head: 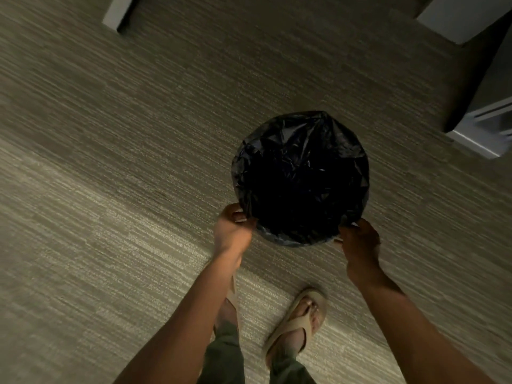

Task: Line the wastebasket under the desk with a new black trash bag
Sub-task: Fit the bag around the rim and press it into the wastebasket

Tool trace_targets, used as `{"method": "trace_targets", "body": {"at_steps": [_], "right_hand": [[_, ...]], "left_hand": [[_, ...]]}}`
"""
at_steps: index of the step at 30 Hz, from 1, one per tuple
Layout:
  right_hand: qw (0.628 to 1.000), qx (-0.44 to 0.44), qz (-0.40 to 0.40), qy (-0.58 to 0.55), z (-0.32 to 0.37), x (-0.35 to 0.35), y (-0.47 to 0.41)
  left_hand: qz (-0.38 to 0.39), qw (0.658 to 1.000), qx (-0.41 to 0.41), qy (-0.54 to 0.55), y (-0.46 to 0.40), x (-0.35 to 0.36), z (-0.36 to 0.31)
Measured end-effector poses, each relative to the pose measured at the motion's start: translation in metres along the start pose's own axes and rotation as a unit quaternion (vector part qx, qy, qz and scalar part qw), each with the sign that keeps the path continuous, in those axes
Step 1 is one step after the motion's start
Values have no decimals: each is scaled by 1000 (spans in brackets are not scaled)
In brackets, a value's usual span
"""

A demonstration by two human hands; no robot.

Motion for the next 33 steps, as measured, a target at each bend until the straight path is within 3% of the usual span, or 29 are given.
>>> {"method": "trace_targets", "body": {"at_steps": [9,14,20,26,33], "right_hand": [[996,-72,32,-36,54,43,17],[990,-124,70,3,99,117,38],[974,-195,103,59,162,223,53],[981,-163,98,38,183,296,48],[983,-144,111,26,186,309,49]], "left_hand": [[-3,998,54,17,-39,-32,-53],[-63,995,71,35,-81,-85,-78],[-125,986,111,-23,-163,-142,-124],[-135,985,106,-34,-225,-161,-151],[-93,992,82,14,-238,-159,-163]]}}
Point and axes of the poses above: each hand's wrist, its own y-axis away from the middle knuckle, its own x-axis out of the palm, z = x × y, the point moved 8 cm from there along -y, towards the middle knuckle, and after that the axes turned 10 degrees about -z, right-handed, at the moved point
